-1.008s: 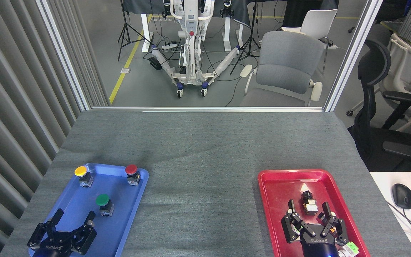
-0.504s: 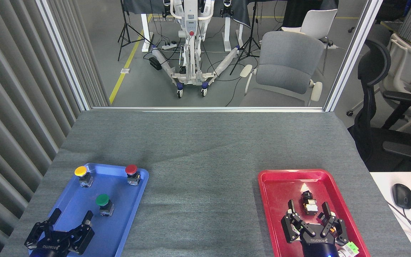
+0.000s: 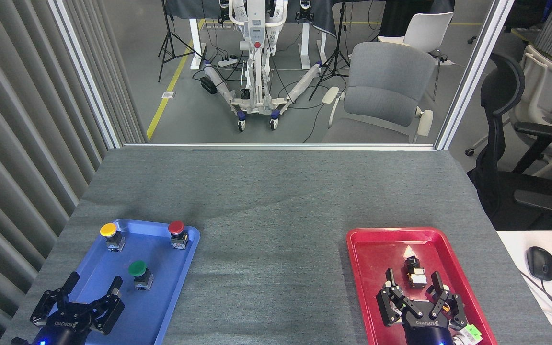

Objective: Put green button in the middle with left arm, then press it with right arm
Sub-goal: 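Lower the left gripper onto the green button block and grasp it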

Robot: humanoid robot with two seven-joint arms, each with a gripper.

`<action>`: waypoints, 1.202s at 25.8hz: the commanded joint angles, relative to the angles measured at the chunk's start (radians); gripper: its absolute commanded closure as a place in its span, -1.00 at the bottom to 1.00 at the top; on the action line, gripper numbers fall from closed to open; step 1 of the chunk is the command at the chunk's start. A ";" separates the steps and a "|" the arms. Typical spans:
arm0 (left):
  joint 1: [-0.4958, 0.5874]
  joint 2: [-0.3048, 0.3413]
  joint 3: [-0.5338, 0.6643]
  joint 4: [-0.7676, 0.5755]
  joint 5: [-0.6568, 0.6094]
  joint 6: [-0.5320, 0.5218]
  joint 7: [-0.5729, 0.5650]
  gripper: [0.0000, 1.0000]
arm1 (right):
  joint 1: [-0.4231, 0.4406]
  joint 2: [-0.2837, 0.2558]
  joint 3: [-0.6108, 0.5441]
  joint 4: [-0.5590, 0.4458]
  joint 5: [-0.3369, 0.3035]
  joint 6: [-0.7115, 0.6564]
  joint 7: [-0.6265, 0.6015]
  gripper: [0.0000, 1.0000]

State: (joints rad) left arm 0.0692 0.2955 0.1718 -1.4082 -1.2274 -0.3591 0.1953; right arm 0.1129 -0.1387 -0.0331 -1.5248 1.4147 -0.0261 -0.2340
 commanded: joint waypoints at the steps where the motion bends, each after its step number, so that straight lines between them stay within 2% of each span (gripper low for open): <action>1: -0.002 0.001 0.000 -0.002 -0.003 0.002 0.001 -1.00 | -0.002 0.002 -0.001 0.000 0.001 0.000 -0.001 -1.00; 9: -0.003 0.001 0.000 0.003 0.000 0.011 0.003 -1.00 | -0.009 0.016 -0.001 0.000 0.000 0.000 -0.001 -1.00; 31: -0.003 0.001 0.000 0.002 -0.007 0.012 -0.014 -1.00 | -0.010 0.011 -0.001 0.000 0.000 0.000 -0.001 -1.00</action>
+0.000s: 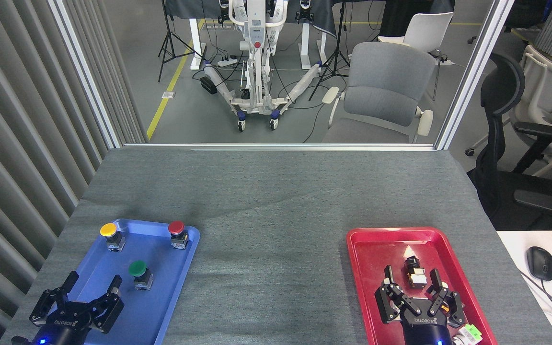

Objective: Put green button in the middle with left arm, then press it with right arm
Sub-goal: 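Lower the left gripper onto the green button block and grasp it, then carry the green button with the left gripper to the table middle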

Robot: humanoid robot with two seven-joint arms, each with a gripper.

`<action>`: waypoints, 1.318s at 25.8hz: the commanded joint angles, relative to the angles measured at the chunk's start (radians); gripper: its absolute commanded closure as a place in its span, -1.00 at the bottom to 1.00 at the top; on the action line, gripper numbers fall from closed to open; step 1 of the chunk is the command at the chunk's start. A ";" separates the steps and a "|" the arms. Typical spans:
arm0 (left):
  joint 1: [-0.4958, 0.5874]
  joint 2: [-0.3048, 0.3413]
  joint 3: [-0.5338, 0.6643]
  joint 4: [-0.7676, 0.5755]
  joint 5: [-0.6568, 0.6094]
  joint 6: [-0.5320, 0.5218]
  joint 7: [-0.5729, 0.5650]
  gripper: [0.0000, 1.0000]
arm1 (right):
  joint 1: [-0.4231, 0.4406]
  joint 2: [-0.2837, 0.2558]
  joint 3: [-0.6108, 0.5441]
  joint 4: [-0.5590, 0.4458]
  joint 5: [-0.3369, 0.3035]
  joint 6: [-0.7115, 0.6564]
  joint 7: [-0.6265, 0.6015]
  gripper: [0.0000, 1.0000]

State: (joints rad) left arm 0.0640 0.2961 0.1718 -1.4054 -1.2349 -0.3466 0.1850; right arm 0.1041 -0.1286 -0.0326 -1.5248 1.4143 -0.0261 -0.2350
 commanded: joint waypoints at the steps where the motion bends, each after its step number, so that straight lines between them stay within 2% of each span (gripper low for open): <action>1: 0.000 0.000 0.000 0.000 0.000 0.000 -0.004 -1.00 | -0.001 0.001 -0.001 0.000 0.000 0.000 0.000 -1.00; 6: -0.009 -0.002 -0.026 0.055 -0.012 0.003 -0.012 -1.00 | -0.001 0.001 0.000 0.000 0.000 0.000 -0.001 -1.00; 10: -0.085 -0.003 -0.110 0.197 -0.089 0.003 -0.039 -1.00 | 0.000 0.004 -0.003 0.000 0.000 0.000 0.000 -1.00; 14: -0.179 -0.008 -0.158 0.321 -0.092 -0.002 -0.084 -1.00 | -0.001 0.009 -0.018 0.000 0.000 0.000 0.000 -1.00; 28: -0.352 -0.014 -0.195 0.579 -0.078 0.001 -0.068 -0.96 | 0.000 0.009 -0.030 0.000 0.000 0.000 0.000 -1.00; 30: -0.360 -0.023 -0.195 0.597 -0.075 0.003 -0.067 -0.57 | 0.000 0.007 -0.030 0.000 0.000 0.000 0.000 -1.00; 31: -0.363 -0.025 -0.195 0.600 -0.075 0.003 -0.065 -0.45 | -0.001 0.007 -0.030 0.000 0.000 0.000 0.000 -1.00; 34: -0.360 -0.021 -0.198 0.602 -0.083 -0.002 -0.006 0.06 | -0.001 0.007 -0.032 0.000 0.000 0.000 0.000 -1.00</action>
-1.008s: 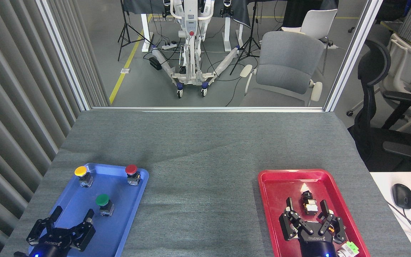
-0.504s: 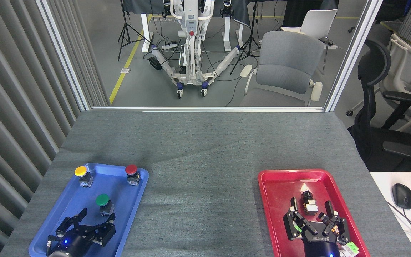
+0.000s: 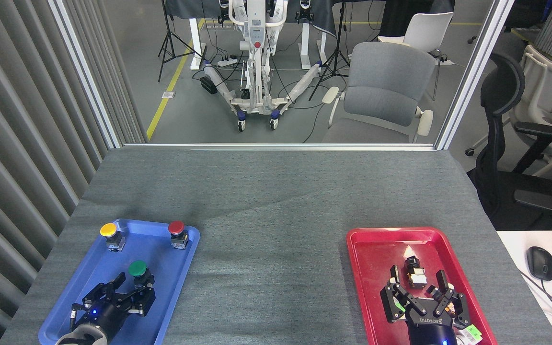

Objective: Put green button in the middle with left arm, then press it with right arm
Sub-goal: 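Carry the green button with the left gripper to the table middle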

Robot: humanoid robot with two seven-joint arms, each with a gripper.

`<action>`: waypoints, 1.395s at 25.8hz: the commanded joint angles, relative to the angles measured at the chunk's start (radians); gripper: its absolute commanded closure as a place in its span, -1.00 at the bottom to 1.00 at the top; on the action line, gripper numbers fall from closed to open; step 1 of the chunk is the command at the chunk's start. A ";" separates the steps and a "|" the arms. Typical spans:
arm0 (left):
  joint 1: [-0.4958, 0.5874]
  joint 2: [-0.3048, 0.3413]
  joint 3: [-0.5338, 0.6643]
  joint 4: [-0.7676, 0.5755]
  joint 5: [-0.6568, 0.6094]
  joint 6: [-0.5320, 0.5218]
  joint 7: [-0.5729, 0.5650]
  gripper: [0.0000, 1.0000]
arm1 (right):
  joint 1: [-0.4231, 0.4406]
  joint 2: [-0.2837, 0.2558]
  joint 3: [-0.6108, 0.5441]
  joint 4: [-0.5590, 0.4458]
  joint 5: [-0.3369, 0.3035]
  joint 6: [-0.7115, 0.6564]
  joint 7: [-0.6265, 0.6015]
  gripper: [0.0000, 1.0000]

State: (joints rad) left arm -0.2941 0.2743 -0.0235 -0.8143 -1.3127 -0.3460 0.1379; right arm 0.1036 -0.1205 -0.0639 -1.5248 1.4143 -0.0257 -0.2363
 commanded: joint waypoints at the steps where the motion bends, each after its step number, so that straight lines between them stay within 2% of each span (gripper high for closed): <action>1: 0.000 0.003 -0.003 0.014 -0.013 -0.008 0.058 0.24 | -0.001 -0.001 -0.001 0.000 0.000 0.001 0.002 -1.00; 7: 0.001 0.019 -0.004 0.037 -0.016 -0.045 0.077 0.99 | -0.001 -0.001 -0.001 0.002 0.000 0.000 0.002 -1.00; 11: 0.001 0.051 -0.003 0.010 -0.011 -0.294 0.114 1.00 | -0.001 -0.001 -0.001 0.002 0.000 0.000 0.002 -1.00; 13: 0.003 0.063 -0.006 -0.075 -0.014 -0.430 0.118 1.00 | -0.001 -0.002 -0.001 0.002 0.000 0.000 0.002 -1.00; 14: 0.003 0.055 -0.018 -0.117 -0.020 -0.439 0.114 1.00 | 0.001 -0.001 -0.001 0.002 0.000 0.000 0.002 -1.00; 17: -0.017 0.000 -0.191 -0.190 -0.065 -0.433 0.104 1.00 | -0.001 -0.002 -0.001 0.002 0.000 0.000 0.002 -1.00; 19: -0.048 -0.066 -0.265 -0.189 -0.094 -0.400 0.100 1.00 | -0.001 -0.002 -0.001 0.002 0.000 0.000 0.000 -1.00; 23: -0.072 -0.205 -0.331 -0.114 -0.187 -0.327 0.061 1.00 | 0.001 -0.001 0.001 0.002 0.000 0.000 0.002 -1.00; 26: -0.111 -0.273 -0.342 -0.034 -0.246 -0.308 0.057 1.00 | -0.001 -0.001 0.001 0.002 0.000 0.000 0.002 -1.00; 29: -0.128 -0.282 -0.340 0.012 -0.246 -0.278 0.055 1.00 | -0.001 -0.001 -0.001 0.002 0.000 0.000 0.002 -1.00; 32: -0.128 -0.271 -0.342 0.023 -0.253 -0.191 0.055 1.00 | 0.001 -0.002 0.001 0.002 0.000 0.000 0.002 -1.00; 35: -0.128 -0.267 -0.342 0.061 -0.253 -0.169 0.055 1.00 | -0.001 -0.001 0.001 0.002 0.000 0.001 0.000 -1.00; 36: -0.128 -0.267 -0.342 0.064 -0.249 -0.159 0.057 0.90 | 0.001 -0.001 0.001 0.002 0.000 0.000 0.002 -1.00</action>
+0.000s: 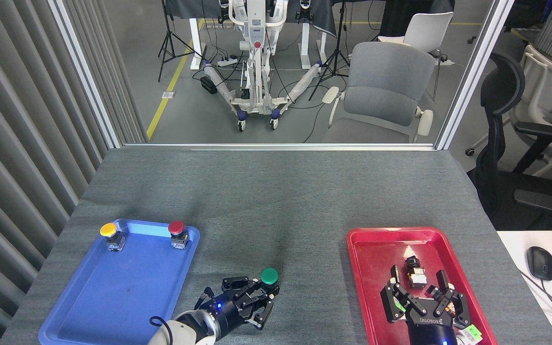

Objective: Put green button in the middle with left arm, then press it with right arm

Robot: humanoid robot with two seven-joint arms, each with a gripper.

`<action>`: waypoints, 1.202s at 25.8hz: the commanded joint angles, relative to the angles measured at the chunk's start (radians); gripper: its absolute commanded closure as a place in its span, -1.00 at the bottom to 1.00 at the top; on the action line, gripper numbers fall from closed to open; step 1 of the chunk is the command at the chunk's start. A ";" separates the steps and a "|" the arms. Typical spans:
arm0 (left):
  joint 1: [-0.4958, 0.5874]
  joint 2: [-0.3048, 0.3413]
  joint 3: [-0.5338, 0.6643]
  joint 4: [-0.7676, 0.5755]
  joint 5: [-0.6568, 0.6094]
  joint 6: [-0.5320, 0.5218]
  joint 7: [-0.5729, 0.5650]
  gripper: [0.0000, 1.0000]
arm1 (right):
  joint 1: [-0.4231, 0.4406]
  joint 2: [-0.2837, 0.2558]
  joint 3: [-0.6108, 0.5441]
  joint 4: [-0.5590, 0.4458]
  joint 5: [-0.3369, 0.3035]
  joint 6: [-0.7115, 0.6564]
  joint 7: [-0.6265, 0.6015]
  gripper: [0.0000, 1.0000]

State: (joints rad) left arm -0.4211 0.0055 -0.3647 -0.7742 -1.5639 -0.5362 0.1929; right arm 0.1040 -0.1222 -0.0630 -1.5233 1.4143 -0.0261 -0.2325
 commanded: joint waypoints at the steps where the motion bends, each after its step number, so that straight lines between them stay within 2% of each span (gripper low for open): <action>1: -0.001 -0.010 0.003 0.029 0.015 0.056 0.003 0.50 | 0.000 0.001 0.000 0.000 0.000 0.000 -0.004 -1.00; 2: 0.005 -0.019 0.006 0.026 0.018 0.096 0.005 0.08 | 0.000 0.001 0.000 0.000 0.000 0.000 -0.002 -1.00; 3: 0.011 -0.027 -0.002 0.020 0.019 0.127 0.011 -0.60 | 0.000 0.001 0.002 0.000 0.000 0.000 -0.002 -1.00; 4: 0.015 -0.035 -0.002 0.013 0.019 0.139 0.014 -1.00 | 0.000 -0.001 0.000 0.000 0.000 0.000 -0.002 -1.00; 7: 0.039 -0.039 -0.003 -0.037 0.019 0.128 0.014 -1.00 | 0.000 -0.001 0.000 0.000 0.000 0.000 -0.002 -1.00; 11: 0.116 -0.021 0.006 -0.201 0.021 0.137 0.005 -1.00 | 0.000 -0.002 0.002 0.000 0.000 0.000 -0.004 -1.00; 15: 0.269 0.076 0.092 -0.470 0.073 0.173 0.000 -1.00 | 0.000 -0.004 0.002 0.000 0.000 0.001 -0.002 -1.00; 19: 0.444 0.188 0.270 -0.669 0.145 0.199 0.005 -1.00 | 0.000 -0.005 0.002 0.000 0.000 0.000 -0.002 -1.00; 21: 0.507 0.214 0.377 -0.698 0.193 0.199 0.017 -1.00 | 0.000 -0.005 0.003 0.000 0.000 0.000 -0.002 -1.00; 23: 0.525 0.212 0.457 -0.698 0.237 0.194 0.019 -1.00 | 0.000 -0.005 0.003 0.000 0.000 0.000 -0.002 -1.00; 31: 0.501 0.214 0.483 -0.675 0.283 0.274 0.016 -1.00 | 0.000 -0.007 0.005 0.000 0.000 0.000 -0.002 -1.00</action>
State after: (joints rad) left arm 0.0887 0.2134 0.1121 -1.4626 -1.2913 -0.2814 0.2098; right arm 0.1043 -0.1285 -0.0585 -1.5233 1.4143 -0.0261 -0.2351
